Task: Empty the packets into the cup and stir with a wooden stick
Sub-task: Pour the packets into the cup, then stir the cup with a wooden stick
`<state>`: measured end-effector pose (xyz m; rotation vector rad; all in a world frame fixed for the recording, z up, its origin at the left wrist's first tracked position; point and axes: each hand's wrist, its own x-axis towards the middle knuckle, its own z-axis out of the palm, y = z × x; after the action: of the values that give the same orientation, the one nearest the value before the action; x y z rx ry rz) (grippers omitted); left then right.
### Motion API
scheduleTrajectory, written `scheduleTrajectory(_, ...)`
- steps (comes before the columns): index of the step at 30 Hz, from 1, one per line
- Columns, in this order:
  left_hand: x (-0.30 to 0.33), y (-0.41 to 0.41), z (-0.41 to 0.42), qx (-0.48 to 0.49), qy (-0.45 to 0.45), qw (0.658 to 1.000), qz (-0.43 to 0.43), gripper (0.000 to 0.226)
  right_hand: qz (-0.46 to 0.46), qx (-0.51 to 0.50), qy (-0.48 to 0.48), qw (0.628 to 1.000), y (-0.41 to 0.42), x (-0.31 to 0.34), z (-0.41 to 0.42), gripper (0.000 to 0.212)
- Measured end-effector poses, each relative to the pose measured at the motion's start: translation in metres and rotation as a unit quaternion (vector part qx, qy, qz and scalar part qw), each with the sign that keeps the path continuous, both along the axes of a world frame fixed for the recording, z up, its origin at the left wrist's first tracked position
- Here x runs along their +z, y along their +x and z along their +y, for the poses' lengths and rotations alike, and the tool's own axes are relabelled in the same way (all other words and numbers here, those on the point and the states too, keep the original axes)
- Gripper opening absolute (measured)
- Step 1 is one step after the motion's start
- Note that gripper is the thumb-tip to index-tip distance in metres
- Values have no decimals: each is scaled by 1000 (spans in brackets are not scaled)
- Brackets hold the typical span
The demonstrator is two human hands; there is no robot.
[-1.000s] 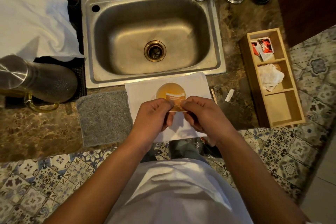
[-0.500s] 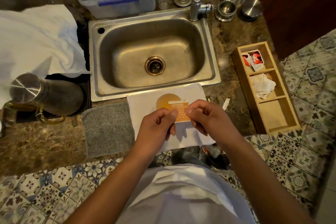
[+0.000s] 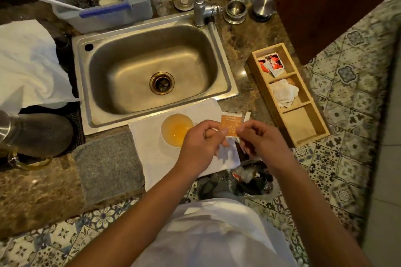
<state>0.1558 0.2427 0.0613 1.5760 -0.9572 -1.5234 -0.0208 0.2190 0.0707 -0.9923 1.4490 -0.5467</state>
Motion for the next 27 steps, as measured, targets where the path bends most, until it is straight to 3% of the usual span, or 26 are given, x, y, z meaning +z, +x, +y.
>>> scheduleTrajectory(9, -58, -54, -45, -84, 107, 988, -70, 16, 58, -110, 6, 992, -43, -62, 4, 25)
scheduleTrajectory(18, -90, -87, -69, -102, 121, 966, -202, 17, 243, -65, 17, 968, -49, -112, -16, 17)
scheduleTrajectory(27, -108, -92, -74, -170, 112, 928, -312, 24, 312, -19, -29, 949, -55, -130, -14, 25)
